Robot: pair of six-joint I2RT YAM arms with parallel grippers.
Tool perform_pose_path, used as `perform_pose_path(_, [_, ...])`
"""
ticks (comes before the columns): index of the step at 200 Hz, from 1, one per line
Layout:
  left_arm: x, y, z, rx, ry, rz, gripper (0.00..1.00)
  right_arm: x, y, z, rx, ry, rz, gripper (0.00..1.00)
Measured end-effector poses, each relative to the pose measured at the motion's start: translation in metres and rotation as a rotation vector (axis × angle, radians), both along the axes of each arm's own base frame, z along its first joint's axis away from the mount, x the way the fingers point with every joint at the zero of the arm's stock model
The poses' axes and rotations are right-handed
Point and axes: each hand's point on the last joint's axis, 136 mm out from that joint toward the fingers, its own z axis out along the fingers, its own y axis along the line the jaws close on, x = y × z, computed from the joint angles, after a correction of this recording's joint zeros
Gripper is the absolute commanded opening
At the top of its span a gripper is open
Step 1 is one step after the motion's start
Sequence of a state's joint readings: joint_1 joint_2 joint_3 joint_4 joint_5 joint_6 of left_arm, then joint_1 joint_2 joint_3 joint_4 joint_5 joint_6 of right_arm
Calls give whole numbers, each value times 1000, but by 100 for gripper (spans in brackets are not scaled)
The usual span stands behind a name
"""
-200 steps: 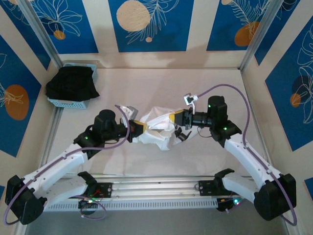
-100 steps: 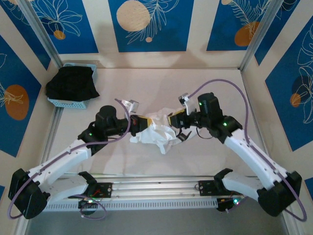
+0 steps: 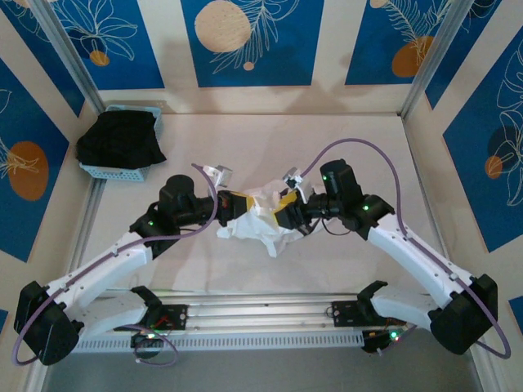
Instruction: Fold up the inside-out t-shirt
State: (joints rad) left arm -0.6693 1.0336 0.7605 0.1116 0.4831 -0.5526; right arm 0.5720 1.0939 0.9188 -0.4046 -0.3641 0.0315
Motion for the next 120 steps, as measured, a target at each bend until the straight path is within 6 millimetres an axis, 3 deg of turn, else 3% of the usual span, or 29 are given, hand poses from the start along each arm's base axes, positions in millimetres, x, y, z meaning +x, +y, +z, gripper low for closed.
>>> perform_pose_path(32, [-1,-1,0,-1,1,-7,0,-3,10,-7,-3,13,45,52])
perform_pose_path(70, [-1,0,-1,4,7,-6,0,-5,15,0,26,-11,72,9])
perform_pose_path(83, [0,1,-4,17,14,8,0,-6,14,5,38,-19,68,0])
perform_pose_path(101, [5,5,-8,43,22,44,0,-12,12,19,72,-42,68,0])
perform_pose_path(120, [11,9,-12,66,24,86,7,-16,9,42,135,-71,60,0])
